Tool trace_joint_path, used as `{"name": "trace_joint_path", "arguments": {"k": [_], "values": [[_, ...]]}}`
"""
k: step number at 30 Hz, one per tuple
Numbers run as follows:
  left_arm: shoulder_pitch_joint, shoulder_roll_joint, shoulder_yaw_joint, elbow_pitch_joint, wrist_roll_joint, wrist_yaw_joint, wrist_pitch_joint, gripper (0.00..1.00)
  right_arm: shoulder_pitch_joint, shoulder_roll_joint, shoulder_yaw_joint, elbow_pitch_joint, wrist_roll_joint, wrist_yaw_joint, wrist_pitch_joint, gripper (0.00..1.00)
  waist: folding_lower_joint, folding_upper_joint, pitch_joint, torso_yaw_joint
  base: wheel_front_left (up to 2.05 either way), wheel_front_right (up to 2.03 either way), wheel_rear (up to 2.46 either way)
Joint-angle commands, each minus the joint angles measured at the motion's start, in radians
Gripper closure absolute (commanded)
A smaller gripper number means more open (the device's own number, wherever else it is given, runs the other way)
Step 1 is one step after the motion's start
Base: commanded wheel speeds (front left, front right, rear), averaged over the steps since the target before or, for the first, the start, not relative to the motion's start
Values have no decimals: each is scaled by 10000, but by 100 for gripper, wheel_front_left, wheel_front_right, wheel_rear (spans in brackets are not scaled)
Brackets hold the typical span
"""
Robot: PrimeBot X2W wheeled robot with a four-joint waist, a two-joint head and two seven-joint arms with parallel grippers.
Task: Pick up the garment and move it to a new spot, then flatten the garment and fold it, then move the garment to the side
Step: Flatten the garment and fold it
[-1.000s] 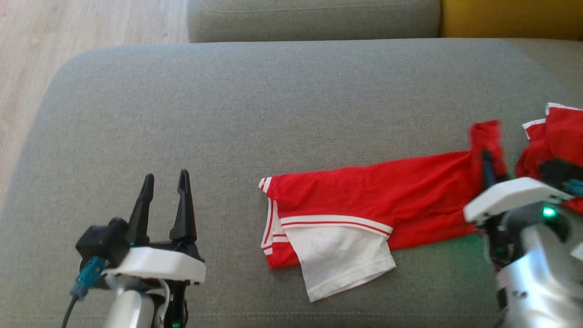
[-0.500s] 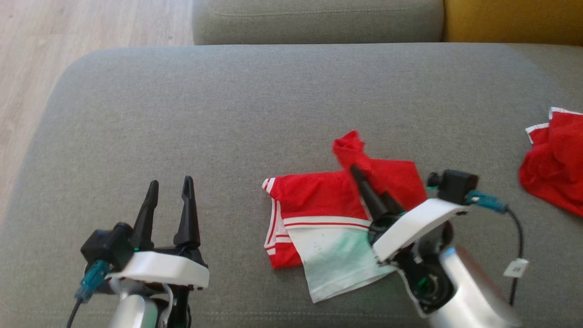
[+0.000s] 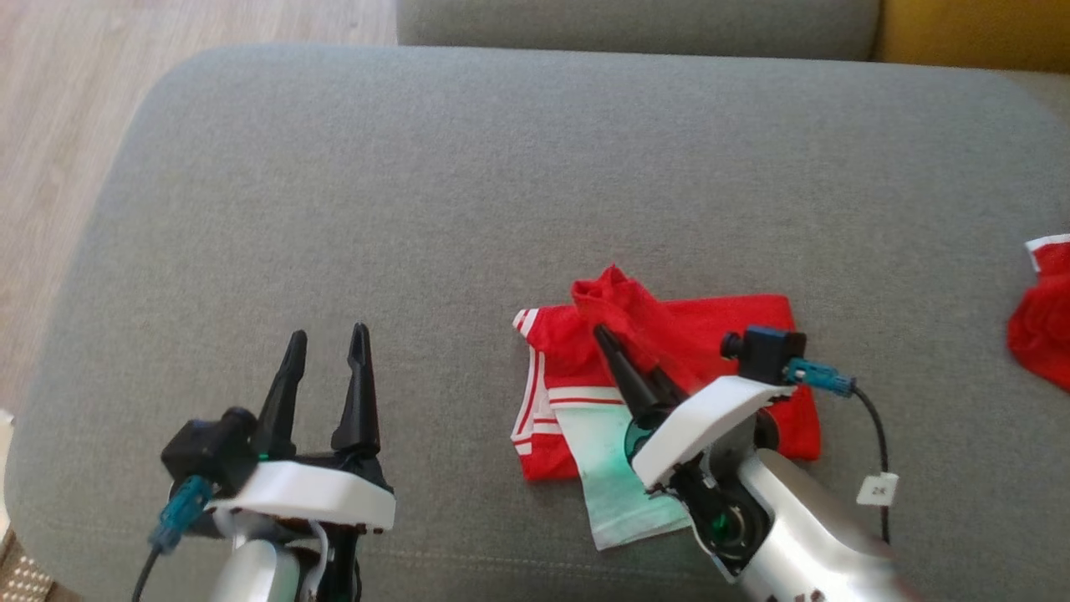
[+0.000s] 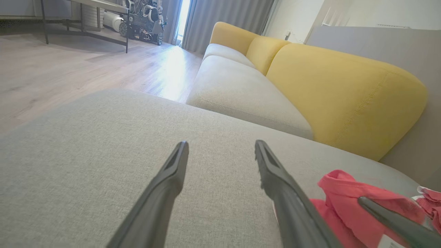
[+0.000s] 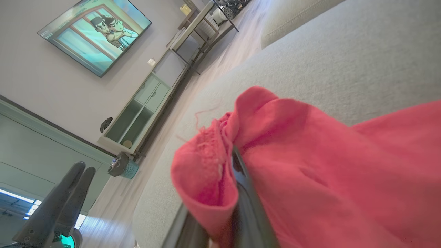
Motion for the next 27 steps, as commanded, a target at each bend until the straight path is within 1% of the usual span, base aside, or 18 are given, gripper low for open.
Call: {"name": "trace_joint_path", "arguments": {"k": [1,2,3,4,5,8,11,16,19,23,27], "values": [[-433,7,200,-258,-58,12,-122,0,-475,121,496,31,320,-7,-308,100,0,0,152,122,0,0,0],[-454,7,191,-249,-56,9,-122,0,-557,121,717,161,478,-7,-382,75,0,0,187,139,0,0,0],[-454,7,191,-249,-56,9,-122,0,-557,121,717,161,478,-7,-382,75,0,0,187,139,0,0,0],[-469,7,186,-240,-52,7,-122,0,-633,121,981,244,625,-7,-432,45,0,0,213,148,0,0,0],[-480,7,185,-232,-49,8,-122,0,-688,121,1253,311,810,-7,-424,0,0,0,230,149,0,0,0],[-505,7,204,-206,-39,15,-122,0,-889,121,1959,441,1186,-7,-544,0,0,0,261,118,0,0,0],[-531,7,232,-175,-36,37,-122,0,-1084,121,2386,568,1587,-7,-763,0,0,0,258,51,0,0,0],[-564,7,268,-154,-34,63,-122,0,-1554,121,2560,954,2047,-7,-1173,0,0,0,184,-158,0,0,0],[-572,7,328,-202,-42,90,-122,0,-1963,121,2278,1426,1932,-7,-1458,0,0,0,101,-332,0,0,0],[-575,7,410,-290,-42,98,-122,0,-2495,77,1473,2266,1280,-7,-1754,0,0,0,-24,-592,0,0,0],[-586,7,484,-372,-45,114,-122,0,-2831,-521,654,2859,177,-7,-1939,0,0,0,-151,-848,0,0,0]]}}
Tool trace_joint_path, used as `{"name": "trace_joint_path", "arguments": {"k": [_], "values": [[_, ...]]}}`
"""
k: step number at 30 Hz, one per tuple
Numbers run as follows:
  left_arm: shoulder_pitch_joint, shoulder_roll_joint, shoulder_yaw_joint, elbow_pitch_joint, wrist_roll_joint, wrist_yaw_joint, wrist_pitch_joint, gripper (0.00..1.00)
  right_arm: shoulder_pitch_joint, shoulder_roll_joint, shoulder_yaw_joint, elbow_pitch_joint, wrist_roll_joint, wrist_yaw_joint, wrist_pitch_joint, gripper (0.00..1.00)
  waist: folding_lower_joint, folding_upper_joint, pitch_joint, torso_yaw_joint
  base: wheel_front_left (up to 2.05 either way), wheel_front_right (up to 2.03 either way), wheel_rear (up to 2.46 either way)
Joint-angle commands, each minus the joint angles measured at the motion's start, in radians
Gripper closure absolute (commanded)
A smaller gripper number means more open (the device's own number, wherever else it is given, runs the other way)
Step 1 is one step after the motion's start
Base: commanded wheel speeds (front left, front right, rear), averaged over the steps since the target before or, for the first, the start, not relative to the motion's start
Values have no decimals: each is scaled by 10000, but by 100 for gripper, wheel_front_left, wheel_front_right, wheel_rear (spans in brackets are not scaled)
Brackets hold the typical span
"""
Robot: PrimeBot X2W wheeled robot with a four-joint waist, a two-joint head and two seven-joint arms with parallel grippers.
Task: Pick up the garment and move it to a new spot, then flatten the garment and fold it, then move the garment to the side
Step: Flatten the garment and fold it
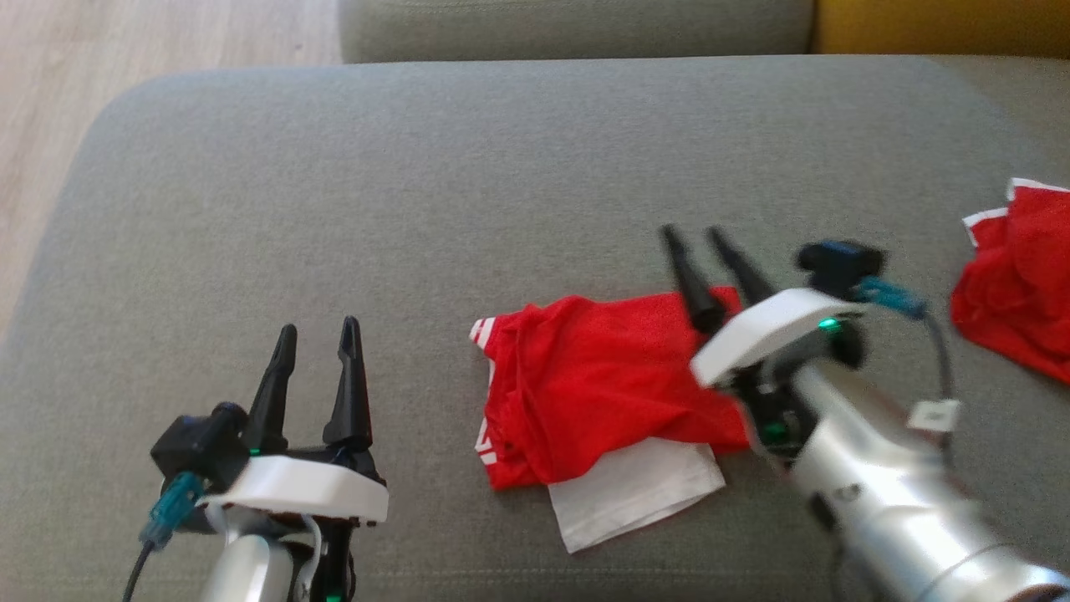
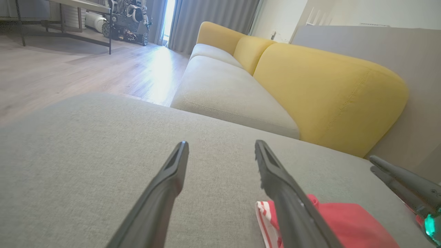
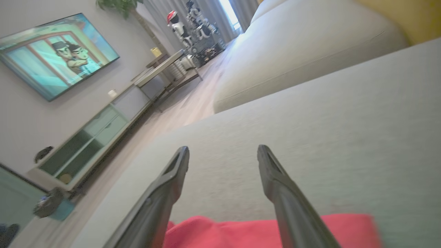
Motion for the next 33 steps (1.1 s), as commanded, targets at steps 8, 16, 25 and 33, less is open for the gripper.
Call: {"name": "trace_joint_path", "arguments": {"k": [8,16,25,33], "values": [[-635,8,472,-547,-108,92,-122,0,139,-1382,-2105,-320,-2784,-7,-229,0,0,0,-129,-452,0,0,0],[-688,8,501,-700,-144,86,-122,0,2358,-1449,-5144,-2776,-5895,-7,-233,0,0,0,-172,-622,0,0,0],[-319,8,361,-563,-85,20,-122,0,4314,-367,-6827,-4757,-7689,-7,-234,0,0,0,-289,-692,0,0,0],[-122,8,179,-526,-184,32,-122,0,4917,205,-7159,-5279,-8412,-7,-234,0,0,0,-407,-667,0,0,0]]}}
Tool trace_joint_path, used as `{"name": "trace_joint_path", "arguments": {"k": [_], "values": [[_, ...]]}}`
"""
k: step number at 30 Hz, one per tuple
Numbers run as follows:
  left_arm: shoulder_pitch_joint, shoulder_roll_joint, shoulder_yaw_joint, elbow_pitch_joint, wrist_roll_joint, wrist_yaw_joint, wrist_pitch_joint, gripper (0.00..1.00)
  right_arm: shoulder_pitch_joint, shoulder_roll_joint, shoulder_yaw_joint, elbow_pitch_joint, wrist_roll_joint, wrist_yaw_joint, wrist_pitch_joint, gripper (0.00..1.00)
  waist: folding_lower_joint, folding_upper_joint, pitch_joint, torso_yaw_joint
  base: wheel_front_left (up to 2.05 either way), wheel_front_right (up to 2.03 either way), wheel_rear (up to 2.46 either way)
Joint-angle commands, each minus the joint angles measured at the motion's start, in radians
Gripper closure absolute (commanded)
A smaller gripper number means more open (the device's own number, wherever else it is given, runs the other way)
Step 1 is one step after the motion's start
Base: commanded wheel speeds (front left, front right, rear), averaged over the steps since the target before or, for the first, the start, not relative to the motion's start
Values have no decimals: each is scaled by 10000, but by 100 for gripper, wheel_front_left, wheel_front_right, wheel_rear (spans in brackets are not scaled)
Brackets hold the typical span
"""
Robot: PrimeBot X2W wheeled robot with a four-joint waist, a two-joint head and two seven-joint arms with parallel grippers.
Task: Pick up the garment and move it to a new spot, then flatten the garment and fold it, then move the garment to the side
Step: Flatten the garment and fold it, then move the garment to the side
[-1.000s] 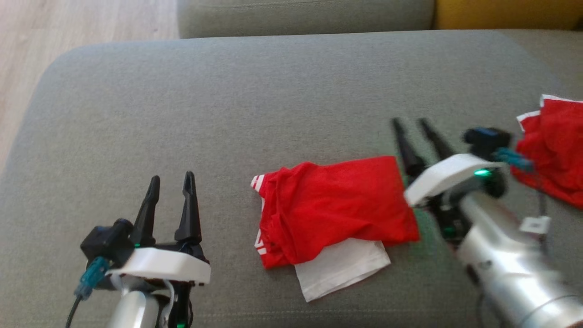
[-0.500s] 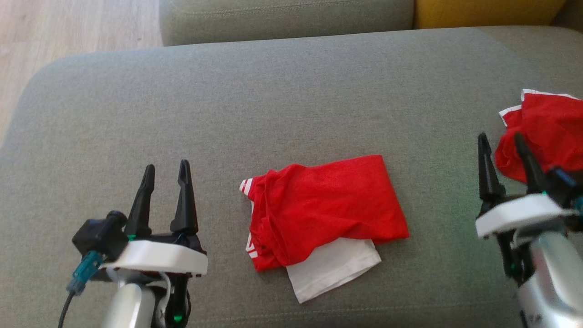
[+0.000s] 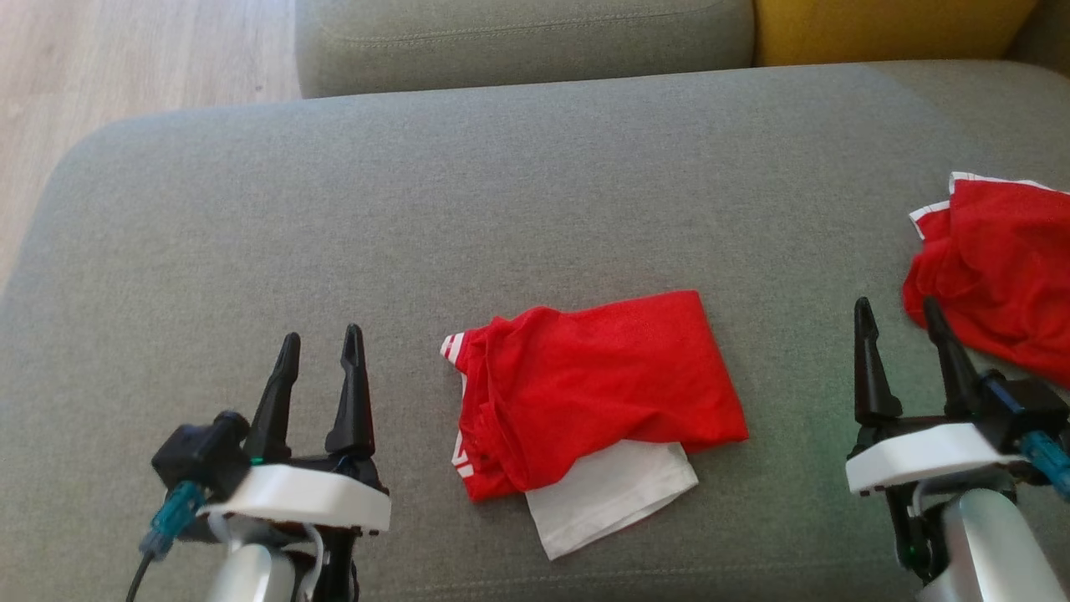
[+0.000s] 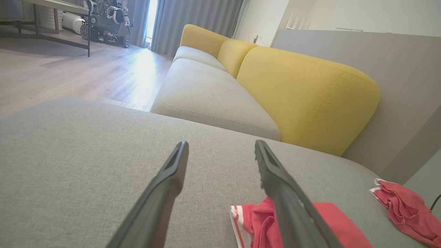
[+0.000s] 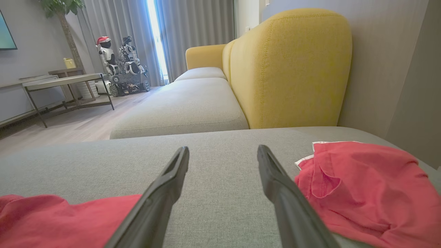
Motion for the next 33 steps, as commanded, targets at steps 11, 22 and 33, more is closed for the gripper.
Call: {"name": "trace_joint_path", "arguments": {"k": [11,22,33], "values": [[-534,8,124,-341,-22,-18,-122,0,-333,129,939,217,600,-7,373,0,0,-1,454,221,0,0,0],[-990,8,-94,-246,29,-52,-122,0,-1463,113,2149,1911,1535,-7,873,0,0,-1,1286,699,0,0,0],[-1137,8,-134,-186,68,-32,-122,0,-2118,-1,2968,3339,1906,-7,839,100,0,-1,1464,959,0,0,0]]}}
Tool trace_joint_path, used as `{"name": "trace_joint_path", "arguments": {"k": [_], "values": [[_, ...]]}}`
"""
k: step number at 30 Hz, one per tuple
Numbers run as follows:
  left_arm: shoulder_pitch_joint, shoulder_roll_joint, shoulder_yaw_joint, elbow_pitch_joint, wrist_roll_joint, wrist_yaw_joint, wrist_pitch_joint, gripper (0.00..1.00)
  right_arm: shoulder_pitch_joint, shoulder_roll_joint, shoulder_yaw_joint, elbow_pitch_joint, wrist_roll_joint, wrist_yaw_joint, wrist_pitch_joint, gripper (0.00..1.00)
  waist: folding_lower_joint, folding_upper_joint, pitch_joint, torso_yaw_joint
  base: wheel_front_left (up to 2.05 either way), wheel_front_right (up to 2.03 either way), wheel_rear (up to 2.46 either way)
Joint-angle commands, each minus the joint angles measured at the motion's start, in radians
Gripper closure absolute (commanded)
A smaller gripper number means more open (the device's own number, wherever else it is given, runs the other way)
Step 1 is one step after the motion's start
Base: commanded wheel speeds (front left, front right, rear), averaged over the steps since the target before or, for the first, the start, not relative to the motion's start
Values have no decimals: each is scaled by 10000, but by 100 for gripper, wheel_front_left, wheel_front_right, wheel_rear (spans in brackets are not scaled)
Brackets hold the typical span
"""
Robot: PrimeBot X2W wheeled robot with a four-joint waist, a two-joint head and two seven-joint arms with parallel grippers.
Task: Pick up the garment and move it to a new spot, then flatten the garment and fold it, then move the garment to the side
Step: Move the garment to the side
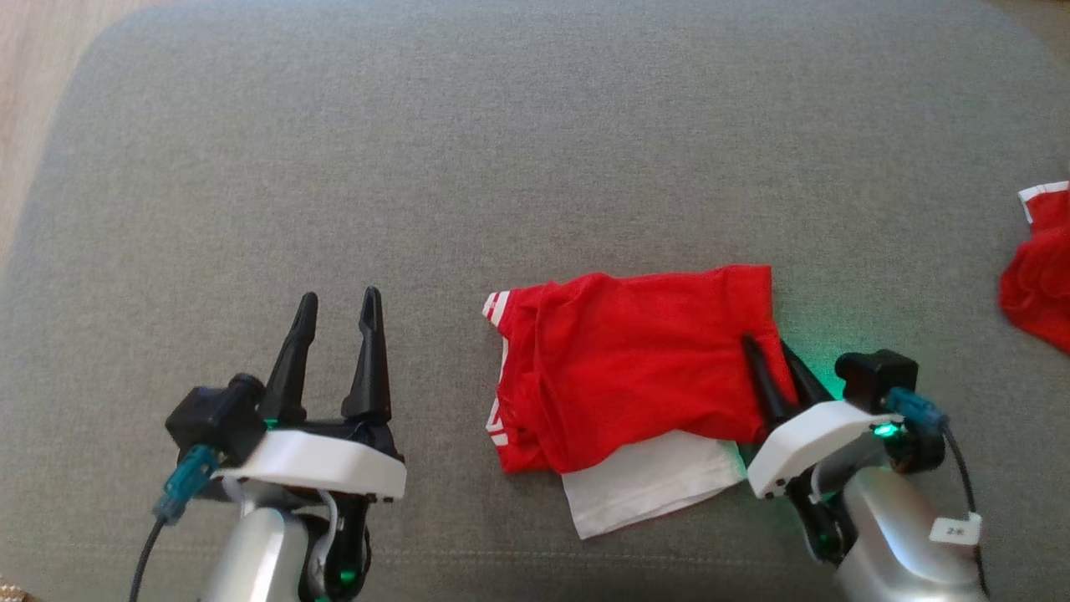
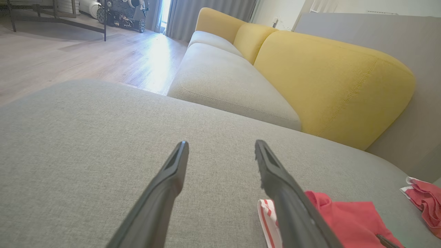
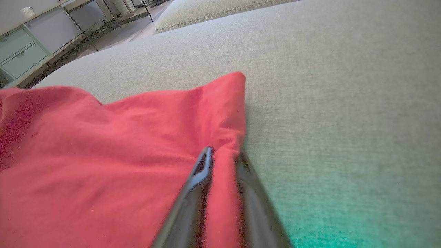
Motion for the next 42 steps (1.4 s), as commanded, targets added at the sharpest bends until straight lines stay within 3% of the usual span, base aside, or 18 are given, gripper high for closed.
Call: {"name": "trace_joint_path", "arguments": {"k": [1,8,16,22,27,33,41,42], "values": [[-367,8,235,-295,51,-15,-122,0,-368,-155,236,-135,51,-7,-171,100,0,0,-16,-11,0,0,0],[-302,8,304,-340,70,-25,-122,0,-931,-780,64,44,-847,-7,-757,100,0,0,-187,-424,0,0,0],[-473,8,367,-489,424,-249,-122,0,-2059,-1969,-212,-553,-1714,-7,-509,100,0,0,34,-1729,0,0,0],[-1319,8,73,-389,817,-516,-122,0,-3021,-3060,-364,-903,-1336,-7,-6,100,0,0,789,-2750,0,0,0],[-2217,8,-164,-67,1276,-856,-122,0,-3821,-3535,-670,-697,-845,-7,72,100,0,0,1551,-3479,0,0,0],[-3406,9,4,241,1725,-1192,-122,0,-4741,-3707,-1020,-281,-836,-7,-198,100,0,0,2536,-4046,0,0,0],[-3821,53,420,503,2163,-1443,-122,0,-5147,-3286,-1241,-84,-565,-7,-542,100,0,0,3051,-4360,0,0,0],[-3749,53,456,543,2178,-1471,-122,0,-5122,-3262,-1247,-39,-582,-7,-585,61,0,0,2957,-4361,0,0,0]]}}
